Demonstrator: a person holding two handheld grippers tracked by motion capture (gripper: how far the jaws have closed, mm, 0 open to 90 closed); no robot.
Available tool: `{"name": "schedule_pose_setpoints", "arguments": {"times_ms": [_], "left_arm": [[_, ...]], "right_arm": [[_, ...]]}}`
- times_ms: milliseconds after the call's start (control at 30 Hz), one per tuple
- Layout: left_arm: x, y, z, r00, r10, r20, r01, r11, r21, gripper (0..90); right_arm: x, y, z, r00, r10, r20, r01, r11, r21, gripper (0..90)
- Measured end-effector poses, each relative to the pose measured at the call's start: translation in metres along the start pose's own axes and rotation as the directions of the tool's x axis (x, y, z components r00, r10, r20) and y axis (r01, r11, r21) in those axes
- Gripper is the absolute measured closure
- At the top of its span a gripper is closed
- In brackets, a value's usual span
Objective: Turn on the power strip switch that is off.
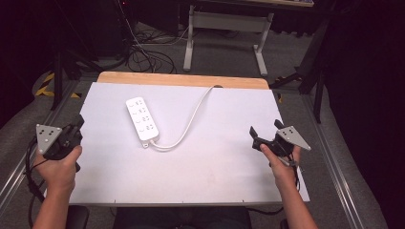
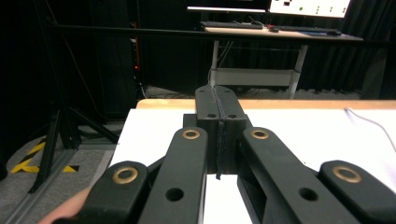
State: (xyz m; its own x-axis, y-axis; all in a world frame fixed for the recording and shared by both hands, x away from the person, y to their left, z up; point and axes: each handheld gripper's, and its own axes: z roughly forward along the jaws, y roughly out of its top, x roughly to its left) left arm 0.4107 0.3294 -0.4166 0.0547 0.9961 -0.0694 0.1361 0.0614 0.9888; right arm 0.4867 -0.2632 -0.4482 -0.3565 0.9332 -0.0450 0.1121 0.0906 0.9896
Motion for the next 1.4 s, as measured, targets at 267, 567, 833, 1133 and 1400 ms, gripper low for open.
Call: {"name": "schedule_pose_setpoints", "arguments": {"times_ms": [267,567,833,1133,1400], "left_arm": [[-0.007,0.009,0.026,0.9984,0.041,0.039,-0.043,0.9982,0.042,90.0],[-0.020,0.013,0.064,0.9882,0.117,0.099,-0.128,0.9856,0.110,90.0],[-0.034,0.012,0.098,0.9730,0.168,0.158,-0.199,0.9587,0.203,90.0],[-0.051,0.002,0.149,0.9610,0.173,0.216,-0.249,0.8824,0.400,90.0],[-0.057,-0.010,0.175,0.9582,0.159,0.238,-0.264,0.8127,0.520,90.0]], "right_arm": [[-0.001,0.000,0.001,1.0000,0.002,0.003,-0.002,1.000,0.000,2.6],[0.000,0.000,0.001,1.0000,-0.003,0.008,0.003,1.000,0.000,2.6],[0.000,0.000,0.002,0.9999,-0.002,0.011,0.001,1.000,0.007,2.6],[0.005,-0.001,0.005,0.9982,-0.059,0.010,0.058,0.998,0.022,3.3],[0.009,-0.001,0.007,0.9959,-0.090,0.002,0.090,0.995,0.030,3.5]]}}
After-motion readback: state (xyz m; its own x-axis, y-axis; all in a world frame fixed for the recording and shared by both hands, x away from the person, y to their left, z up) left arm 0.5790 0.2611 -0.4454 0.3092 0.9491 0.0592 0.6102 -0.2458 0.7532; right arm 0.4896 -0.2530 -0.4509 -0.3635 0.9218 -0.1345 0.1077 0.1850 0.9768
